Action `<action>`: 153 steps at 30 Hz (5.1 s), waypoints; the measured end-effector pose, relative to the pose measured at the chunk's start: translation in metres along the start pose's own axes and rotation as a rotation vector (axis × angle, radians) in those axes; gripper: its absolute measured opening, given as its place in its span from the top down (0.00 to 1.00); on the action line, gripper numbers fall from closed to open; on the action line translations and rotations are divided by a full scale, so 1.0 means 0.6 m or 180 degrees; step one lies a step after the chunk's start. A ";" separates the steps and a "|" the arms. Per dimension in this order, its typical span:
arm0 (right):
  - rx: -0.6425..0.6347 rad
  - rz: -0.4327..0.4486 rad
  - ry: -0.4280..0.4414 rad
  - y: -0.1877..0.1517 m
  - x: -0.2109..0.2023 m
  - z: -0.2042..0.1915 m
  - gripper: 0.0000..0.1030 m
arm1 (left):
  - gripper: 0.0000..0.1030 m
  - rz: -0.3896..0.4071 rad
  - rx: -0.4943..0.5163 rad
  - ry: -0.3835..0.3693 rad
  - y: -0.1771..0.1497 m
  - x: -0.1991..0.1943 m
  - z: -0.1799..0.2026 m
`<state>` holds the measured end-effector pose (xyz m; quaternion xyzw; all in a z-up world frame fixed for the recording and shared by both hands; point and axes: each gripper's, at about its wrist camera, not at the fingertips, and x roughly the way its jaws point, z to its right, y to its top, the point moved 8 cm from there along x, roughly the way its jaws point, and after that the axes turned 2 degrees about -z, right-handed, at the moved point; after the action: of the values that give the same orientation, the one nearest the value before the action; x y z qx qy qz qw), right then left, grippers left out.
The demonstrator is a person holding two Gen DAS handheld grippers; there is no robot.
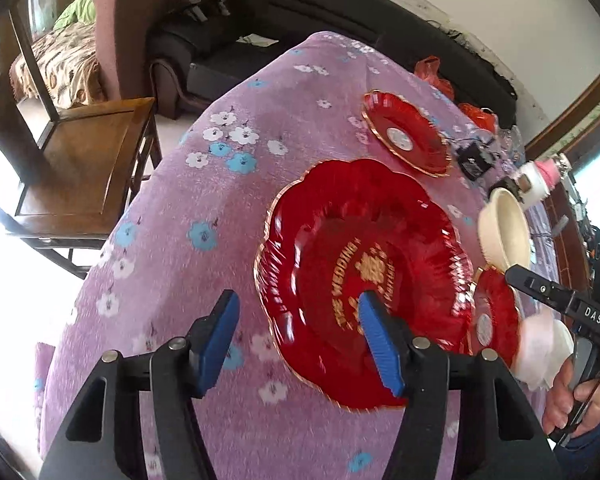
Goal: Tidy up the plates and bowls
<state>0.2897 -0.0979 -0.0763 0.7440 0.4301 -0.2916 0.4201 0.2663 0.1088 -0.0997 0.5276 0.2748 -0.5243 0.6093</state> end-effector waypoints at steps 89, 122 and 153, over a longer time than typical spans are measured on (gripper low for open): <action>0.1019 0.0067 -0.0264 -0.217 -0.129 0.226 0.68 | 0.33 -0.0006 0.1303 0.0253 -0.114 -0.033 0.274; 0.0879 0.0040 -0.0395 -0.203 -0.086 0.188 0.85 | 0.83 -0.0520 0.1392 0.0164 -0.106 0.119 0.316; -0.0050 -0.0086 -0.0144 -0.246 -0.101 0.009 0.85 | 0.83 -0.0088 0.0859 0.0178 -0.208 -0.068 0.176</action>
<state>0.1310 -0.0858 -0.0859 0.7280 0.4327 -0.3107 0.4316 0.1153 0.0381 -0.0772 0.6154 0.2260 -0.5499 0.5175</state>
